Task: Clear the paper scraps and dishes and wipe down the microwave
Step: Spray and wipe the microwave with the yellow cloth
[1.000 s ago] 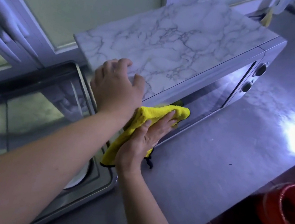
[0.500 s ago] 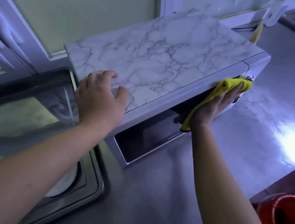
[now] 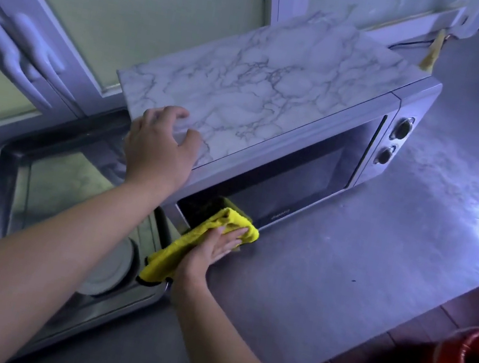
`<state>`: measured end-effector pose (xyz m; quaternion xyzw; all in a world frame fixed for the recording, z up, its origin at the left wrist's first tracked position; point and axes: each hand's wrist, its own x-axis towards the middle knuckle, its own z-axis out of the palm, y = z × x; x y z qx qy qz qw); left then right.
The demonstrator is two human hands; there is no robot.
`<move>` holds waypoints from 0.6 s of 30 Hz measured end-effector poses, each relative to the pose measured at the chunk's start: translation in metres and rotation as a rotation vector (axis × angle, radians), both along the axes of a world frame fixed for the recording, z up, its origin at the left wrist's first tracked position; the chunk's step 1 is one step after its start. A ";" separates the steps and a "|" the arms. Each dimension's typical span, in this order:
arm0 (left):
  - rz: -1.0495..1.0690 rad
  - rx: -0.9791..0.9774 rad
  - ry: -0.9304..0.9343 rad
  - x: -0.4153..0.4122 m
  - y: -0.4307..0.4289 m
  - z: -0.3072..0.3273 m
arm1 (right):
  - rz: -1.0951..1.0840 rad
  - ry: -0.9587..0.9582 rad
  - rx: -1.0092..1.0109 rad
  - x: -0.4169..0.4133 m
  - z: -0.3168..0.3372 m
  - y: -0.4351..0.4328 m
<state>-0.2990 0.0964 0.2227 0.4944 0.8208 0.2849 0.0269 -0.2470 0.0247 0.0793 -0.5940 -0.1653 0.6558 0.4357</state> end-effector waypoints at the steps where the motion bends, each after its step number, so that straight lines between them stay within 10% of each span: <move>1: -0.004 0.000 0.005 0.000 0.000 0.000 | 0.024 0.038 -0.021 -0.003 0.004 -0.006; 18: 0.005 -0.034 0.102 -0.002 0.003 -0.003 | 0.258 0.541 -0.224 0.043 0.045 0.001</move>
